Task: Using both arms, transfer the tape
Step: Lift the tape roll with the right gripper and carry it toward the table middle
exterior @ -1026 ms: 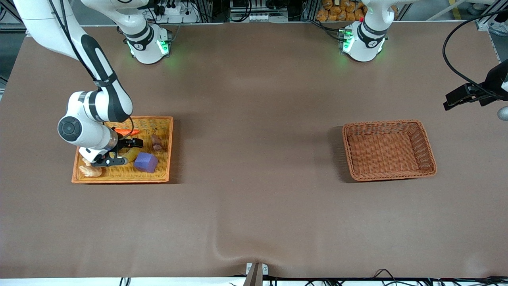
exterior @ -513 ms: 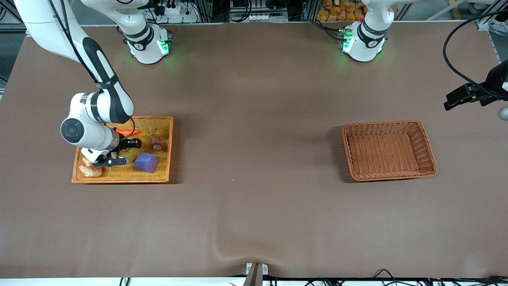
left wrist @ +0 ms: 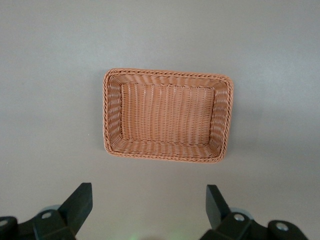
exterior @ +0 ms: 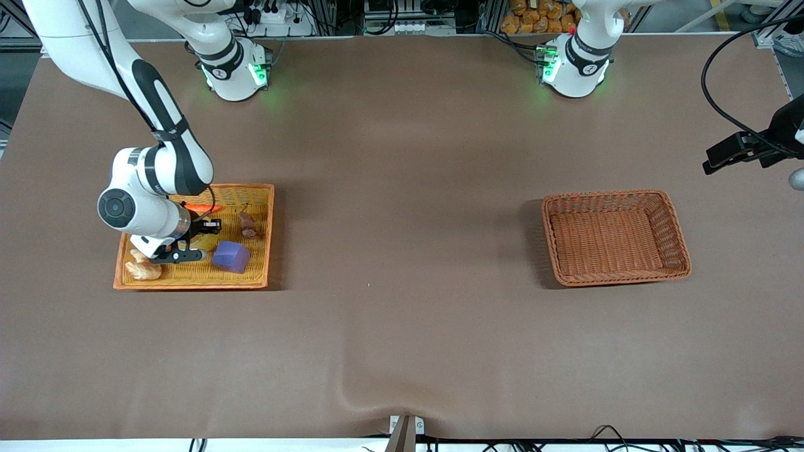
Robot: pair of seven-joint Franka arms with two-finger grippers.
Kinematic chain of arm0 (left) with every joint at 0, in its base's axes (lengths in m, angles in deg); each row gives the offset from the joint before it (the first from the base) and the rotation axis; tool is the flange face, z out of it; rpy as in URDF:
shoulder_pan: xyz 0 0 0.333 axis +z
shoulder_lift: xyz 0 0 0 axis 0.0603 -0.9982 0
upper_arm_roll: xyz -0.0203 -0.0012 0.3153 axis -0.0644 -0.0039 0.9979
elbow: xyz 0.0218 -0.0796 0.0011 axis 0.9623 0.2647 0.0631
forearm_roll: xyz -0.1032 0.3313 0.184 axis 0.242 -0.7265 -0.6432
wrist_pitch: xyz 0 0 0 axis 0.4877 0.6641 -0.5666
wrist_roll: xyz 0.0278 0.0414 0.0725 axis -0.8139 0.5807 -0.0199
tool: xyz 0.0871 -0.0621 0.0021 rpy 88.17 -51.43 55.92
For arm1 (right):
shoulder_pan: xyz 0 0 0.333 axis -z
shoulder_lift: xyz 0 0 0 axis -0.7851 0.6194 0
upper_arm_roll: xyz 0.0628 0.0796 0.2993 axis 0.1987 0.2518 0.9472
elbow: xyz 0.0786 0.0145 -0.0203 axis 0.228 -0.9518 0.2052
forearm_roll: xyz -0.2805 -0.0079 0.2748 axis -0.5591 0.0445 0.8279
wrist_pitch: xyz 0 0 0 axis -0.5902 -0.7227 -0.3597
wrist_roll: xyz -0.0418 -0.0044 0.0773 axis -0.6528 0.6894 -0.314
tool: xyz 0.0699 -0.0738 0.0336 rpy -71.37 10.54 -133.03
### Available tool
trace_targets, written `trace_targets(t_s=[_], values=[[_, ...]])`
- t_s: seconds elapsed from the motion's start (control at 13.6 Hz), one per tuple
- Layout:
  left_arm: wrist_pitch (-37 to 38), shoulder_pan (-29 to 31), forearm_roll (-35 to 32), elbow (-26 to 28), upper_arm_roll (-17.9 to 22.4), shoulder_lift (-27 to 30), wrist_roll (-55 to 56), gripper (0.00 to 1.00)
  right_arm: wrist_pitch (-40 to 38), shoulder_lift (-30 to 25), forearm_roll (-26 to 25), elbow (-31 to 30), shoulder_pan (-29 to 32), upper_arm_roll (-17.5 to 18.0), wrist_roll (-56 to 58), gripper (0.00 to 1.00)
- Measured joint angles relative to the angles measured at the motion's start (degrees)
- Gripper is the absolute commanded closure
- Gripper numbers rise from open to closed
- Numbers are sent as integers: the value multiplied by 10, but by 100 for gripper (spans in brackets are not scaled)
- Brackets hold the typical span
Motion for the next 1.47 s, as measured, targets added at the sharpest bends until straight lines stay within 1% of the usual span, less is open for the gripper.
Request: trace_targets(t_s=[0.15,0.22,0.59,0.73,0.81,1.03,1.32,1.39,1.47], values=[[0,4,0,-2,0,0,0,0,-24,-7,0,8,-4,0,0,98],[0,8,0,-3,0,0,0,0,-47,-14,0,16,-5,0,0,98],[0,13,0,-3,0,0,0,0,-239,-69,1,109,-15,0,0,98],[0,13,0,-3,0,0,0,0,-300,-80,2,148,-26,1,0,98],[0,13,0,-3,0,0,0,0,-318,-82,3,163,-35,1,0,98],[0,13,0,-3,0,0,0,0,-334,-82,23,198,-84,4,-20,98],[0,13,0,-3,-1,0,0,0,-331,-81,96,224,-166,7,-88,98],[0,13,0,-3,-1,0,0,0,-325,-77,107,234,-187,7,-117,100],[0,12,0,-3,-2,-1,0,0,-320,-72,112,248,-212,7,-156,100]])
